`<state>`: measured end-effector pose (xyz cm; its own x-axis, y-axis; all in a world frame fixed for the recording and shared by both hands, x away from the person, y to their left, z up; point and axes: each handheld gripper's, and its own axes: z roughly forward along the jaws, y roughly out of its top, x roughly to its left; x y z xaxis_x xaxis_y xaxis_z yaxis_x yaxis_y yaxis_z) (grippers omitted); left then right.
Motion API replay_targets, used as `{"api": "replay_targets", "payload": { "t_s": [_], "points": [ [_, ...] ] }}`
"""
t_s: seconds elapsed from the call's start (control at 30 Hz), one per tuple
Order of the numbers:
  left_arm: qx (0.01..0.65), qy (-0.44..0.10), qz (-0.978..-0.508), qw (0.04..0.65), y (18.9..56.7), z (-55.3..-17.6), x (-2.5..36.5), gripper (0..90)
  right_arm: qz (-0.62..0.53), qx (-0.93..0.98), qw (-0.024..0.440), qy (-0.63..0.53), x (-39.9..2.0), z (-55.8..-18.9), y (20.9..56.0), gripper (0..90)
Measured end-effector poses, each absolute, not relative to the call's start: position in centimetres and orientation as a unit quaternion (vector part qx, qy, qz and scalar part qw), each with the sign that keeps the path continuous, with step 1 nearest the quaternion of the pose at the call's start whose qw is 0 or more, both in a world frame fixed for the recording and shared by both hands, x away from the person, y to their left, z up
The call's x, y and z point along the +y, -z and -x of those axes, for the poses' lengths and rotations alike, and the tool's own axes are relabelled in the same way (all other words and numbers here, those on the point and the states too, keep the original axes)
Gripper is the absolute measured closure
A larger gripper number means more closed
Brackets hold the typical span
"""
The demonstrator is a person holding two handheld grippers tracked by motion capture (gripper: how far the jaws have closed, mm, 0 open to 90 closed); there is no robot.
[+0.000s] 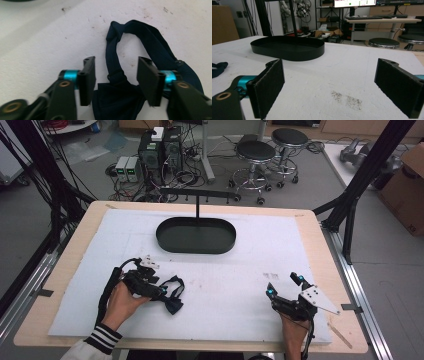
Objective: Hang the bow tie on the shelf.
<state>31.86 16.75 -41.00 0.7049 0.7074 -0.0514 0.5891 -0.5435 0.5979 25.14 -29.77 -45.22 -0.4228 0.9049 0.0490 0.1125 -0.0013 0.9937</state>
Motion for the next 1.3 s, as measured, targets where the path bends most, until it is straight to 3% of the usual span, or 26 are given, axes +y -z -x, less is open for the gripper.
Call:
{"api": "replay_targets", "payload": {
  "t_s": [0.17, 0.53, 0.67, 1.3],
  "points": [
    [0.374, -0.099, -0.880, 0.277, 41.34, -31.92, 16.31, 55.6, -0.412, 0.617, 0.345, -0.575, -29.78, -25.15, 45.23, 8.2],
    [0.382, -0.095, -0.881, 0.264, 41.60, -32.09, 15.95, 79.8, -0.412, 0.616, 0.344, -0.576, -29.79, -25.15, 45.22, 8.2],
    [0.388, -0.100, -0.877, 0.264, 41.58, -32.07, 15.94, 84.2, -0.412, 0.616, 0.344, -0.576, -29.80, -25.14, 45.22, 8.2],
    [0.380, -0.120, -0.870, 0.290, 41.06, -31.83, 16.24, 85.9, -0.413, 0.615, 0.345, -0.576, -29.81, -25.13, 45.23, 8.2]
  ]
}}
